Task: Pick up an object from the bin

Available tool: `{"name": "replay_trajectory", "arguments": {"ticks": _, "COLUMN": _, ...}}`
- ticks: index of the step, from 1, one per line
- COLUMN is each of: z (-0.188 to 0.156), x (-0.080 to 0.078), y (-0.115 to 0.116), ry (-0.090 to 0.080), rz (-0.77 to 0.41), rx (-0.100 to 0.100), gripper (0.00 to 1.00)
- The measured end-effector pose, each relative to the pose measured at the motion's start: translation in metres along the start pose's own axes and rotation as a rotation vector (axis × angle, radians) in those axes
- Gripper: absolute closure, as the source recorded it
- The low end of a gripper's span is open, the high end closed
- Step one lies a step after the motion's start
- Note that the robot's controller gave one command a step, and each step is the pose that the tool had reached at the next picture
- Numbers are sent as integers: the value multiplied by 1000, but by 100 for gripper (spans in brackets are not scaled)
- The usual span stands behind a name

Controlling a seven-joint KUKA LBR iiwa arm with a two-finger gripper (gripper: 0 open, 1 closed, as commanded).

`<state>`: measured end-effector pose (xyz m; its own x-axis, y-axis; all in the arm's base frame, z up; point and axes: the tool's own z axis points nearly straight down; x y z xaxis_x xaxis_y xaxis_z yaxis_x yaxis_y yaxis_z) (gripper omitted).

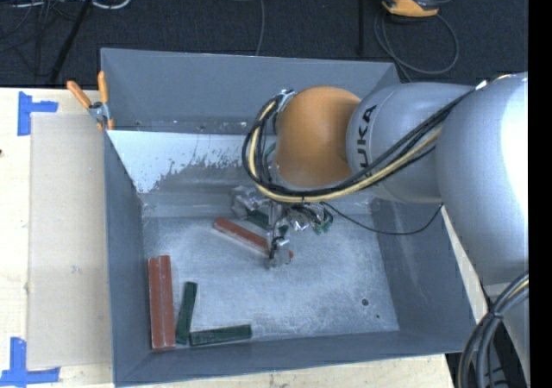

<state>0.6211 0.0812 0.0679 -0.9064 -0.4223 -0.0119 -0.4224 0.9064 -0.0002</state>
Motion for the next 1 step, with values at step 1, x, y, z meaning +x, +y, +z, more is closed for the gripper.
{"name": "replay_trajectory", "arguments": {"ticks": 1, "z": -4, "x": 1, "y": 0, "ry": 5, "rz": 1, "rx": 0, "gripper": 100}}
